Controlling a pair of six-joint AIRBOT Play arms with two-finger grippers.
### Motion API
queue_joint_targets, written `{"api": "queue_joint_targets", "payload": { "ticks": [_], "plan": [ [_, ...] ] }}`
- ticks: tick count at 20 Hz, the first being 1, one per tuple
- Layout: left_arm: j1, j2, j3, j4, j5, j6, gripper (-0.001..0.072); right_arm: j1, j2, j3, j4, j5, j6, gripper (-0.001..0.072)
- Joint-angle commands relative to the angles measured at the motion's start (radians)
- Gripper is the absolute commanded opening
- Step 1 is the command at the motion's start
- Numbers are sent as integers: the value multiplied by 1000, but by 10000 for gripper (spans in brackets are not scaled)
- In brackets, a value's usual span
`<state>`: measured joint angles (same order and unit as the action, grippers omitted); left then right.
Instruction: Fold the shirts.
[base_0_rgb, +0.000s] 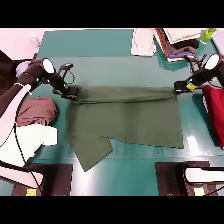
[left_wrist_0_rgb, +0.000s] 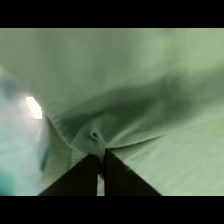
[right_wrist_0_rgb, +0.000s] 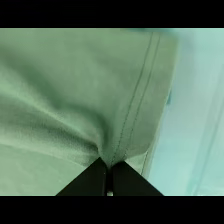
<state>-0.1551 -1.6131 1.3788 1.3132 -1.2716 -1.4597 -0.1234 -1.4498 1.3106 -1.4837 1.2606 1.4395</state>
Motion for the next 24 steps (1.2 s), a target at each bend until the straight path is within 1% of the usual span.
{"api": "queue_joint_targets", "payload": {
  "ticks": [1,2,3,5,7,10,11,12,15,18,20,23,24],
  "plan": [
    [1,1,-52,-29,5,2,47,0,9,-61,4,-21,0,58],
    [3,6,-47,-26,4,2,303,-1,9,-49,33,-19,0,297],
    [3,22,-47,-22,2,-15,487,-13,10,-24,72,-8,0,390],
    [3,93,-48,10,-26,-35,487,-31,34,31,134,21,-1,390],
    [3,208,-88,69,-71,-70,488,-40,94,45,123,63,-1,390],
    [1,428,-301,79,-71,-116,488,-72,220,-76,121,123,-1,392],
    [0,499,-391,74,-65,-134,488,-90,264,-148,121,140,-1,499],
    [0,562,-471,64,-55,-142,488,-110,303,-224,121,157,0,589],
    [0,716,-647,63,-52,-177,487,-186,418,-485,121,190,0,583],
    [0,772,-692,63,-52,-203,488,-245,517,-691,121,165,0,574],
    [0,772,-692,63,-37,-205,487,-263,564,-777,120,139,0,573],
    [0,772,-692,63,-15,-208,488,-264,583,-840,126,122,1,570],
    [0,772,-692,63,-14,-208,487,-264,583,-848,126,119,2,544]
  ]
}}
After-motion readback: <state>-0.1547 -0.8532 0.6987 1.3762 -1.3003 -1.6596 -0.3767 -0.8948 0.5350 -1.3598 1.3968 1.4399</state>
